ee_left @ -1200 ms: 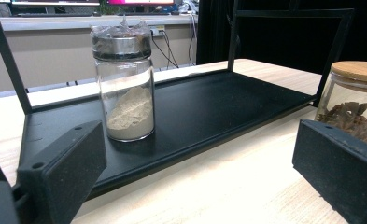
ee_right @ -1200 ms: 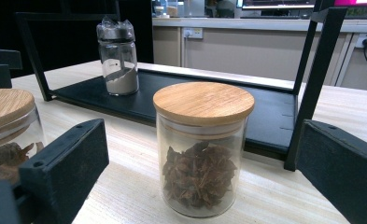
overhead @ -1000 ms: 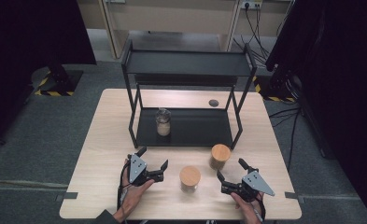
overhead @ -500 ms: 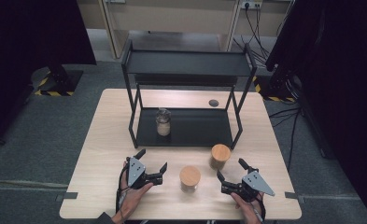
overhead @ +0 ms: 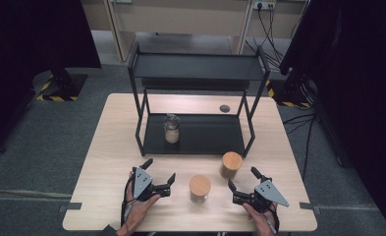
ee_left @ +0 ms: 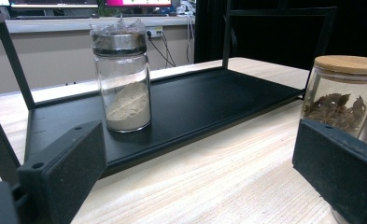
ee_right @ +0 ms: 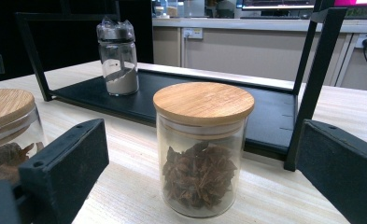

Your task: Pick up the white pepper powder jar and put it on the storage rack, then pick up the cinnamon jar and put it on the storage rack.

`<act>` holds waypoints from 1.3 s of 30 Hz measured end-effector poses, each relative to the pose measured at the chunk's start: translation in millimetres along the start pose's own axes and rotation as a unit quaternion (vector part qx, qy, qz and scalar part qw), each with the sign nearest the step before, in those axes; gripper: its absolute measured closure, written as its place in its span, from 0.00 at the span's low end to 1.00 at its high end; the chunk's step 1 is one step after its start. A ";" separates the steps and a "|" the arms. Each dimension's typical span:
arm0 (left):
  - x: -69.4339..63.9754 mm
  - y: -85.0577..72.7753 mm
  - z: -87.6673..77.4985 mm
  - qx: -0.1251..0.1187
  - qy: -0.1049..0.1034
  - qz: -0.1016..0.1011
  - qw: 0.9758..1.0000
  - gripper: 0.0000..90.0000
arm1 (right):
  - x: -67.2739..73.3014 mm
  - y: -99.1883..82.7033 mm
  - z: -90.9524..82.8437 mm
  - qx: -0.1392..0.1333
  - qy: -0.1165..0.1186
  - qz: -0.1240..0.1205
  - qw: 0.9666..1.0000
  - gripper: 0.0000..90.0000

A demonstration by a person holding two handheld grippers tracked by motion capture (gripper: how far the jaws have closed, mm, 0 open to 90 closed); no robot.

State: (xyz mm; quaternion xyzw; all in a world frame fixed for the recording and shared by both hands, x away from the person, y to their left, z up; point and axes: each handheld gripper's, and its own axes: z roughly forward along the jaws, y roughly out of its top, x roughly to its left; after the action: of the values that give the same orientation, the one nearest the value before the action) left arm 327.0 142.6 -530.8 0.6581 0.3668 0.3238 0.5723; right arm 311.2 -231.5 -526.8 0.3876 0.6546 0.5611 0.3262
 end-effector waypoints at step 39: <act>-1.3 -0.6 -0.9 -0.005 0.000 0.006 1.000 0.03 | 9.0 2.1 -7.0 0.001 0.024 0.009 1.000 0.03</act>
State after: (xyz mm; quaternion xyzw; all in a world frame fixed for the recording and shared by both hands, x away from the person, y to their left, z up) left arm 325.4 142.0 -531.3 0.6577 0.3611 0.3288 0.5735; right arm 301.0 -226.9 -523.6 0.3803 0.6594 0.5726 0.3046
